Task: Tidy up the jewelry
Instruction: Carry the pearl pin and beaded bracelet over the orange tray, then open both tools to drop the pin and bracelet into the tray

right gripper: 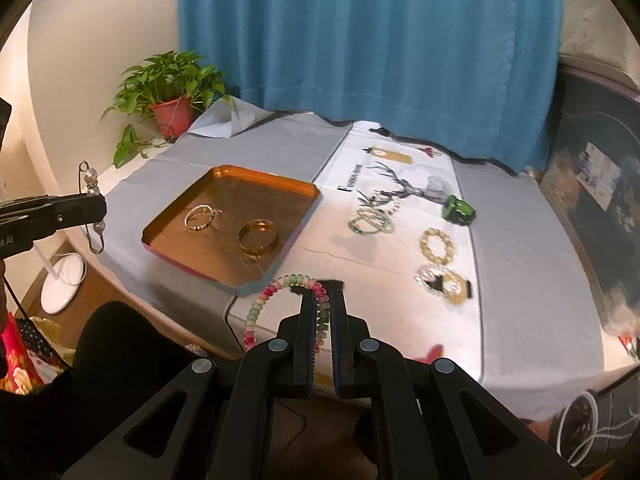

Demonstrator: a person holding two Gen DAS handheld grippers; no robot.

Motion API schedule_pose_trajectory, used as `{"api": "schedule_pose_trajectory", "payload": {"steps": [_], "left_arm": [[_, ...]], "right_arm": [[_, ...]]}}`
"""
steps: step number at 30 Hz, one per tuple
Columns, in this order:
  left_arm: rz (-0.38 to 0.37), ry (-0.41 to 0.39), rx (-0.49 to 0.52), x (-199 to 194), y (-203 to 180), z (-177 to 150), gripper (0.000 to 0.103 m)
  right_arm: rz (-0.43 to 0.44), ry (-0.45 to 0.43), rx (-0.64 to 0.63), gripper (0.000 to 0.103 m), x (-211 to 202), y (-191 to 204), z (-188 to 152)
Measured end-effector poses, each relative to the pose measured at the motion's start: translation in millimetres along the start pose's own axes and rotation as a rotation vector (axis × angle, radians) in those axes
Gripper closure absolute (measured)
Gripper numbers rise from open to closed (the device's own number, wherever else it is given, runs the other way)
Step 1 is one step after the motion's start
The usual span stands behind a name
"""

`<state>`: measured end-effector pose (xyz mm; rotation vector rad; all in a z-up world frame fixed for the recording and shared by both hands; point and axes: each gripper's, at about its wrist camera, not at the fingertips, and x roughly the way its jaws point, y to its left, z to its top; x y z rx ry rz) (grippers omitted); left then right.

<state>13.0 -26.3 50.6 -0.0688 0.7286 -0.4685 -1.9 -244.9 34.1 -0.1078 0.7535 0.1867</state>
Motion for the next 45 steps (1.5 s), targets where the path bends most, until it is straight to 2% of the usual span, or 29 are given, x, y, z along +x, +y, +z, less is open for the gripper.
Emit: {"api": "schedule_pose_trajectory", "payload": {"steps": [6,12,18,30,39,40,42,43,44,45], "left_arm": [[0.041,-0.007,-0.027,10.2,30.5,10.9,0.094],[0.068,0.017,-0.051,31.6,61.3,15.2,0.094],[0.088,0.022,-0.051,61.3,79.9,29.2,0.094],[0.135,0.064,-0.064,135.0,122.3,56.4,0.094],[0.204,0.102,-0.051,171.2,135.2,66.8,0.093],[0.211,0.113,-0.057,175.1,137.4,66.6,0.091],[0.232,0.158,-0.059,181.8,139.4,64.0,0.061],[0.252,0.178,-0.060,183.4,139.9,62.5,0.020],[0.298,0.194,-0.061,183.6,139.9,59.5,0.002],[0.349,0.172,-0.053,177.7,138.0,53.6,0.002]], "right_arm": [[0.058,0.009,-0.011,0.096,34.8,17.5,24.8],[0.104,0.023,-0.035,0.096,76.4,41.2,48.3],[0.114,0.042,-0.041,0.096,121.8,56.8,63.4],[0.097,0.083,-0.054,0.096,200.8,50.1,95.1],[0.140,0.103,-0.069,0.095,244.3,53.7,110.5],[0.155,0.118,-0.068,0.094,249.5,53.7,110.4],[0.150,0.188,-0.066,0.092,264.0,55.0,107.9],[0.131,0.216,-0.058,0.085,267.9,54.2,106.0],[0.120,0.237,-0.042,0.072,269.1,51.7,102.3],[0.123,0.242,-0.023,0.064,266.6,48.5,98.1]]}}
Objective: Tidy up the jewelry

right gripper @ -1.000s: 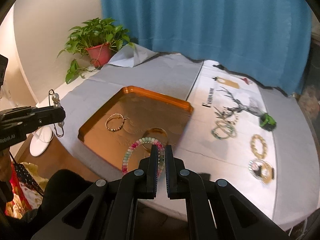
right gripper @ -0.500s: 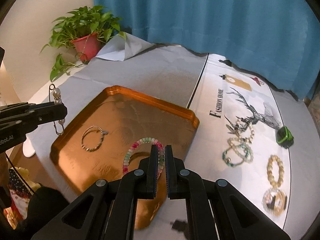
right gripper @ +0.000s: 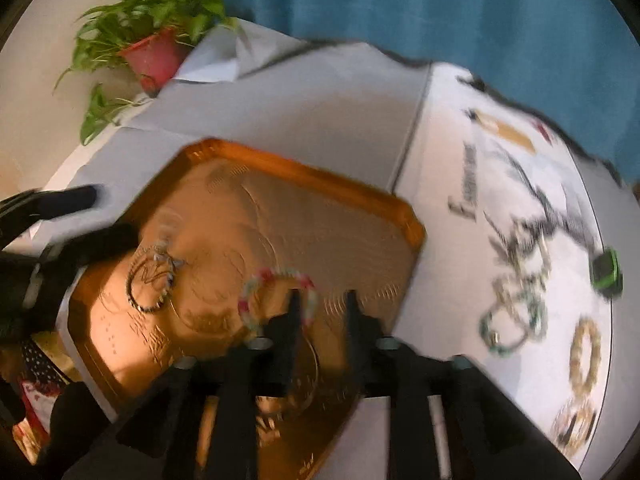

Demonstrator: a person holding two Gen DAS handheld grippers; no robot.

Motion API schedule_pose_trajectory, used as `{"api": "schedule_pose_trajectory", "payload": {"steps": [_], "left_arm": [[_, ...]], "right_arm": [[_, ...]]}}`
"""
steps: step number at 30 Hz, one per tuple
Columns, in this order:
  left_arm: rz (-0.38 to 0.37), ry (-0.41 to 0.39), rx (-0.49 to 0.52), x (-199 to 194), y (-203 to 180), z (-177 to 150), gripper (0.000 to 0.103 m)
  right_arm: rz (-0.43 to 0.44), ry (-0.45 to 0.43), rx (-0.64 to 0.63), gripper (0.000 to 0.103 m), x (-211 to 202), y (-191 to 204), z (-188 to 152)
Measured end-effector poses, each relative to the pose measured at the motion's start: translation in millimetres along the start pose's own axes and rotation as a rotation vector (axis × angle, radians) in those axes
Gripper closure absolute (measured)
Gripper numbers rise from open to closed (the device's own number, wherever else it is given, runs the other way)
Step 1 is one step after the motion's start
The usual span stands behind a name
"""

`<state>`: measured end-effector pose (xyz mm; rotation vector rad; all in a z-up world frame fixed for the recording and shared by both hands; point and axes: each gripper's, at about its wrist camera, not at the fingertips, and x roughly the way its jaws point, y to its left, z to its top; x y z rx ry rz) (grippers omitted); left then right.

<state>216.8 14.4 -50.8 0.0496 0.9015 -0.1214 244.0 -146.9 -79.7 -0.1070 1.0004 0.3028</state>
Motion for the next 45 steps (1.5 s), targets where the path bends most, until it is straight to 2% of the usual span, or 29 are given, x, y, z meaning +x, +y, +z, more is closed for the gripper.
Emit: {"api": "schedule_pose_trajectory", "payload": {"steps": [1,2,4,5,8,12,14,15,19,22,24,28,30,38,45], "left_arm": [[0.015,-0.012,0.003,-2.9,-0.4,-4.1,0.002],[0.028,-0.009,0.014,-7.6,-1.2,-12.5,0.002],[0.056,0.026,0.015,-11.6,-2.0,-23.1,0.002],[0.082,0.040,0.003,-18.0,-3.4,-33.1,0.002],[0.094,0.045,-0.025,-40.9,-6.8,-55.9,0.002],[0.076,0.041,-0.071,-79.0,-16.7,-84.0,0.002],[0.029,0.043,-0.092,-99.0,-24.5,-101.0,0.002],[0.008,0.042,-0.083,-108.8,-30.0,-108.7,0.002],[0.015,0.010,-0.023,-146.6,-49.2,-136.5,0.002],[0.020,-0.006,0.001,-167.6,-59.4,-143.8,0.002],[0.024,-0.050,-0.003,-184.5,-64.8,-146.1,0.002],[0.011,-0.099,-0.014,-208.0,-72.1,-153.9,0.002],[0.016,-0.106,0.012,-216.5,-78.1,-158.5,0.002],[0.035,-0.137,0.030,-235.1,-84.5,-165.1,0.002],[0.047,-0.145,0.035,-238.7,-88.0,-166.3,0.002]], "right_arm": [[0.002,-0.004,0.011,0.053,-3.7,-2.0,-4.8],[-0.004,-0.015,0.021,0.046,-10.4,-3.5,-12.0],[-0.024,-0.030,0.029,0.041,-25.8,-4.1,-28.9],[-0.032,-0.032,0.034,0.041,-34.4,-3.4,-39.3],[-0.054,-0.034,0.056,0.040,-60.8,2.5,-71.2],[-0.069,-0.060,0.054,0.039,-102.7,15.3,-108.7],[-0.080,-0.090,0.055,0.038,-126.9,20.7,-125.4],[-0.086,-0.105,0.055,0.037,-138.4,23.3,-133.2],[-0.095,-0.152,0.055,0.033,-174.8,30.5,-156.2],[-0.098,-0.194,0.047,0.032,-200.7,33.6,-170.1],[-0.110,-0.233,0.045,0.030,-216.7,35.1,-177.7],[-0.113,-0.258,0.036,0.029,-237.2,39.9,-192.6],[-0.110,-0.272,0.042,0.029,-244.5,41.1,-198.3],[-0.092,-0.284,0.047,0.028,-259.9,45.3,-218.4],[-0.093,-0.301,0.063,0.028,-266.0,40.3,-221.4]]}}
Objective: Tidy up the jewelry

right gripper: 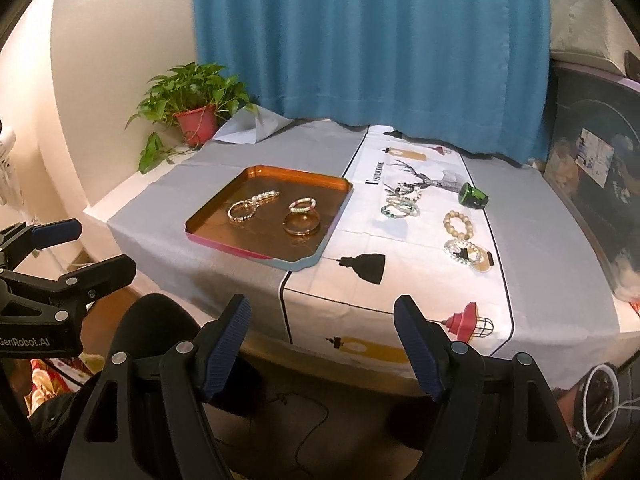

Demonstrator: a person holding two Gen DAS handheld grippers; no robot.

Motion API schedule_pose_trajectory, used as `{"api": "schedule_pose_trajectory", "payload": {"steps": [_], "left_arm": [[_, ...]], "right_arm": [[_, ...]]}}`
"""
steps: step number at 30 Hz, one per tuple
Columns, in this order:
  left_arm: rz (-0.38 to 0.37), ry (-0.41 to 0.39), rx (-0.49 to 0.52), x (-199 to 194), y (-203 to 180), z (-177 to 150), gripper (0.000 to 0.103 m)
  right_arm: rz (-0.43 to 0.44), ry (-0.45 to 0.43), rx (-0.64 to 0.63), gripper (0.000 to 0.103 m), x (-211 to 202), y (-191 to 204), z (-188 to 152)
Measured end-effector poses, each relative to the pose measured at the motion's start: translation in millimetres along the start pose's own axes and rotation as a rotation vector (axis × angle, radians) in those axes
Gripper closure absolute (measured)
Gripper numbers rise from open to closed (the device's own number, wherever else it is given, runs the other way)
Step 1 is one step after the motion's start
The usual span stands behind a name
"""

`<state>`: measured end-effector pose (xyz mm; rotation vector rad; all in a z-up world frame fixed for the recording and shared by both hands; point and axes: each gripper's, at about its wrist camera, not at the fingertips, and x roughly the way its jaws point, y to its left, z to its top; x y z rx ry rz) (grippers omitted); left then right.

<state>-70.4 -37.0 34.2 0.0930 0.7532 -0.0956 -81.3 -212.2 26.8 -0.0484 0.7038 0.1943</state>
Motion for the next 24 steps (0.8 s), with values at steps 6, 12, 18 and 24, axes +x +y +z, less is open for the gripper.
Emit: {"api": "schedule_pose_trajectory", "payload": {"steps": [6,12,18,24], "left_arm": [[0.009,0.004,0.009,-0.6,-2.3,3.1,0.002],[0.012,0.017,0.021,8.3,-5.6,10.7,0.002],[0.007,0.023,0.025,16.7,-9.0,19.2,0.002],[0.008,0.033,0.037,25.2,-13.4,26.4,0.002]], "right_arm": [[0.005,0.003,0.007,0.028,1.3,-4.3,-1.2],[0.002,0.017,0.028,0.028,8.7,-12.6,-2.2],[-0.008,0.022,0.043,0.028,15.3,-21.0,0.6],[-0.023,0.028,0.065,0.028,24.5,-34.4,3.2]]}}
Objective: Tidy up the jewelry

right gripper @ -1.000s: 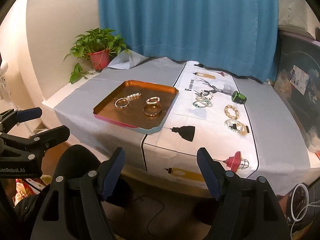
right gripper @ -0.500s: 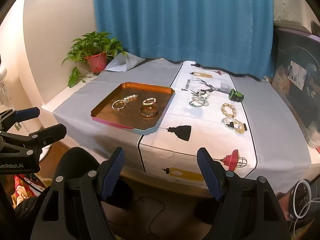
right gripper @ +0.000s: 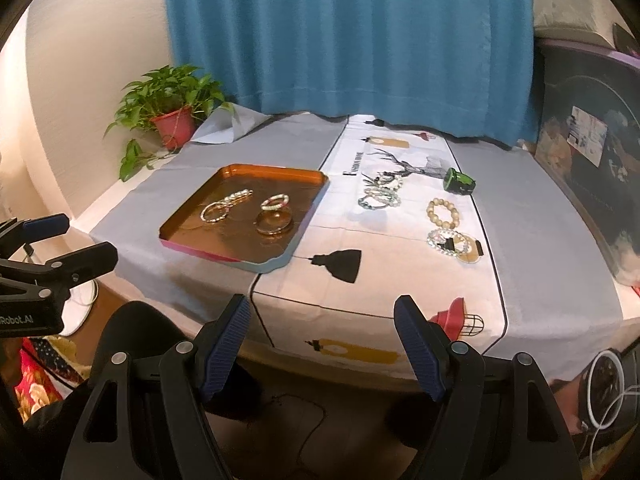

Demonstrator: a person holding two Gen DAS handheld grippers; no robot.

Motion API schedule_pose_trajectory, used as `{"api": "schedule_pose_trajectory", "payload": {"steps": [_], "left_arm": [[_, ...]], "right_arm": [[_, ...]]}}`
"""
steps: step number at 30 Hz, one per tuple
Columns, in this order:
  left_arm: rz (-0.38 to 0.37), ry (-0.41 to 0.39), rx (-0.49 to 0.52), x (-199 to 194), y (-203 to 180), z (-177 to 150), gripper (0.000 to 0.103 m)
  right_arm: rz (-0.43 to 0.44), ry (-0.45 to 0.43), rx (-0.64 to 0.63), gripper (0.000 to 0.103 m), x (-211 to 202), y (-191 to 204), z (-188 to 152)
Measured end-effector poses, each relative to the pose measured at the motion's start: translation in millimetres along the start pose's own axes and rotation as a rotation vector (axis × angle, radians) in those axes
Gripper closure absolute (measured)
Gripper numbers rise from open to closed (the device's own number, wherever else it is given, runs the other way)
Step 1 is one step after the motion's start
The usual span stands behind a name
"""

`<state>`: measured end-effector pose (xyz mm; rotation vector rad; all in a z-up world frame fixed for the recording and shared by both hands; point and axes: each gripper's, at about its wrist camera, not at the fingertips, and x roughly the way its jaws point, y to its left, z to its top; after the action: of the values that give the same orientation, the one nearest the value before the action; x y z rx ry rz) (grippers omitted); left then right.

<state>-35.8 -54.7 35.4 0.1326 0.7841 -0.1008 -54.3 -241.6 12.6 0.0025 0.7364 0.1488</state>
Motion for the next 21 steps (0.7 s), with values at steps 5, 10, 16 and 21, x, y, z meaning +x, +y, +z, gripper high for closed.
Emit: {"api": "schedule_pose_trajectory", "payload": {"steps": [5,10,16,21], "left_arm": [[0.000,0.011,0.005,11.3,-5.2,9.5,0.002],[-0.005,0.025,0.019,25.8,-14.5,22.0,0.002],[-0.013,0.027,0.047,40.7,-27.9,37.6,0.002],[-0.022,0.034,0.069,55.0,-38.8,48.6,0.002]], "right_arm": [[-0.012,0.010,0.024,0.028,10.2,-14.1,4.1],[-0.035,0.015,0.053,0.028,19.7,-33.5,7.7],[-0.067,0.021,0.099,0.028,30.8,-60.5,12.7],[-0.098,0.021,0.135,0.028,39.5,-82.0,14.2]]}}
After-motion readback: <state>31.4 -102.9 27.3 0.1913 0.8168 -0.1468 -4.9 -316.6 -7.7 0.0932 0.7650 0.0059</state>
